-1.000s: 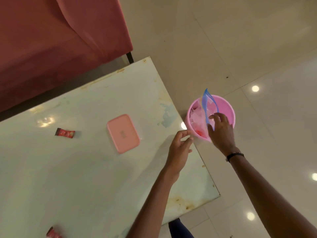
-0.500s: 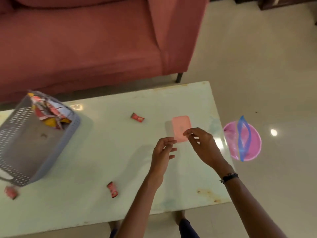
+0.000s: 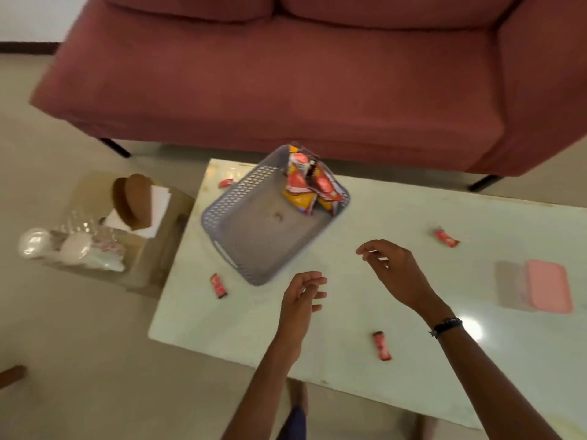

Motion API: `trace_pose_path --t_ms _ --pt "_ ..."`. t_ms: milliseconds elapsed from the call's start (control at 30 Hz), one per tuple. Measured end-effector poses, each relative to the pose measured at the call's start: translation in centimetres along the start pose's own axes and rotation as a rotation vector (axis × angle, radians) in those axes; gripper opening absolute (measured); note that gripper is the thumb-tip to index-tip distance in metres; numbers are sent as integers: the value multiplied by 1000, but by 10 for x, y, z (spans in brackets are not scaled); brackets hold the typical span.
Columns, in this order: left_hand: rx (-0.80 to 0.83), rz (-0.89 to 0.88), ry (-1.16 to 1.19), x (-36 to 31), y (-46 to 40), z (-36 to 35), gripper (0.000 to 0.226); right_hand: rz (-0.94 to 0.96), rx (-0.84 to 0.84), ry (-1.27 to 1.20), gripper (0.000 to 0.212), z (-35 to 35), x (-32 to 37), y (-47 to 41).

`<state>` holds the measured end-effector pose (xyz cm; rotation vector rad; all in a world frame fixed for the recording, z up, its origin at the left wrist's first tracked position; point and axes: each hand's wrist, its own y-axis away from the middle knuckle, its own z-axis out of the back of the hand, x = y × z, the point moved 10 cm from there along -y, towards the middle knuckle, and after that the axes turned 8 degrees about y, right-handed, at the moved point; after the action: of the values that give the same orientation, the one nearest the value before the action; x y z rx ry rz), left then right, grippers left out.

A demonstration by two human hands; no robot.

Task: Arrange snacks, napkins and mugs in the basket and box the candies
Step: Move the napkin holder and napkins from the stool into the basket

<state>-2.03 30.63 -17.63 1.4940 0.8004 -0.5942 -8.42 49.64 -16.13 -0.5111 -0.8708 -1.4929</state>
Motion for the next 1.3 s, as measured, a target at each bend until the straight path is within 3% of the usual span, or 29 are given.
trace_pose_path --t_ms 367,533,733,867,1100,1300 --pt "-249 -58 95 -44 -11 167 18 154 170 57 18 -125 129 -59" --pt "-418 -63 172 -43 -6 223 15 202 254 96 18 -174 163 -76" --pt "-503 -91 209 -57 -22 282 16 199 299 82 19 -229 200 -91" --pt "-525 -146 201 -84 -55 325 12 216 320 67 19 -275 234 -117" --pt "-522 -304 -28 -151 -136 395 34 321 293 232 40 -364 309 -176" --pt "-411 -157 -113 -150 -184 404 39 379 270 475 53 -417 325 -211"
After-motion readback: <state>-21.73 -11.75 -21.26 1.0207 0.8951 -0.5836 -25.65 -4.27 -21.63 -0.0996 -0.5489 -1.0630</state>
